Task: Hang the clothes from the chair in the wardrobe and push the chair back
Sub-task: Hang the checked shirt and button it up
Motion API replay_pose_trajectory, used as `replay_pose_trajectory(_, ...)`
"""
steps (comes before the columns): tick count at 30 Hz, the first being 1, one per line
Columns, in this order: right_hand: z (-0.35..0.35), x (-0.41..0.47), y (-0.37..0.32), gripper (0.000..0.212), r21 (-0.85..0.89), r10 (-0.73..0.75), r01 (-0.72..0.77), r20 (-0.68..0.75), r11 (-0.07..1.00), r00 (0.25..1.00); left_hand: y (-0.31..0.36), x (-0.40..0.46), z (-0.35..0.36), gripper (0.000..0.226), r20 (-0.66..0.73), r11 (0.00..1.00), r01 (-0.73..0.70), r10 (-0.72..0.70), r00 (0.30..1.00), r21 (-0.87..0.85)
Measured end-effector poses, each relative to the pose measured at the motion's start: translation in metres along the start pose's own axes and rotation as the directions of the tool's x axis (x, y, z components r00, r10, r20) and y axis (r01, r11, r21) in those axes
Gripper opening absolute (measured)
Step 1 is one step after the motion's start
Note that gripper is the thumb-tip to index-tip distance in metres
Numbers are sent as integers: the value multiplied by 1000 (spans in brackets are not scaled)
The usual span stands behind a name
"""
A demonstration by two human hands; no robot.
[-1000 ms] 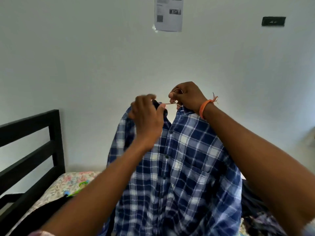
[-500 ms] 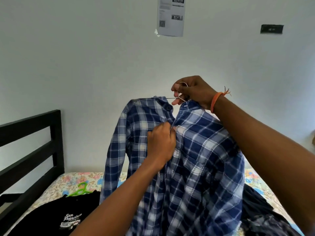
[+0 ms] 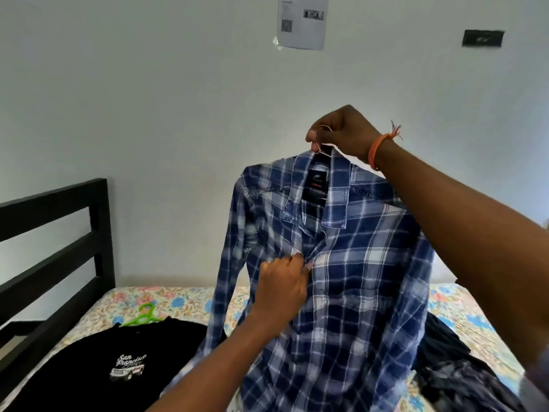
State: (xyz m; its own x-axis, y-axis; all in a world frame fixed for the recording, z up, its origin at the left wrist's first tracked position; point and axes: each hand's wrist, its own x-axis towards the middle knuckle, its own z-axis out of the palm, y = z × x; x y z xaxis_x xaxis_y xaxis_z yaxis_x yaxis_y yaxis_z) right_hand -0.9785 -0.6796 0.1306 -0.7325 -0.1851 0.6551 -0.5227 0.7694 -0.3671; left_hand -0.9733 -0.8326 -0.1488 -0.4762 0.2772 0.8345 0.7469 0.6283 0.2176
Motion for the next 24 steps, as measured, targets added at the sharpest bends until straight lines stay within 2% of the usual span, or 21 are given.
replay_pose_trajectory(4,-6,5,-16,16,-57,-92,92,-3,994,996,-6,12,-2,31,95,989,-7,21,995,-149)
replay_pose_trajectory(6,-12,7,-20,19,-95,-128,126,-18,987,992,-10,20,-9,37,85,988,-20,34,996,-153)
replay_pose_trajectory(7,-15,6,-21,19,-114,-152,150,-15,982,988,-14,26,-15,40,21,994,-11,14,1000,-111)
replay_pose_trajectory(9,-21,4,-17,18,-91,-157,157,2,983,988,-22,46,-36,41,-240,1000,18,-20,971,-9)
replay_pose_trajectory(10,-24,1,-15,18,-67,-139,139,12,988,990,-26,59,-51,40,-365,1000,8,1,931,22)
replay_pose_trajectory(12,-28,-2,-7,19,-15,-108,108,29,994,994,-33,89,-84,34,-480,993,-71,106,871,91)
replay_pose_trajectory(15,-27,-7,3,22,53,-91,89,43,995,995,-45,132,-126,35,-415,974,-160,215,884,163)
replay_pose_trajectory(18,-29,-6,6,17,165,-106,92,83,982,991,-55,163,-148,41,-168,964,-171,207,964,204)
replay_pose_trajectory(20,-35,0,2,14,252,-107,83,84,964,991,-56,175,-149,33,-33,944,-191,207,978,267)
replay_pose_trajectory(22,-43,10,-4,13,276,-97,78,56,958,994,-51,185,-147,26,-4,952,-204,211,978,227)
replay_pose_trajectory(24,-47,17,-5,15,221,-85,76,31,972,996,-46,194,-145,25,-46,960,-185,199,979,209)
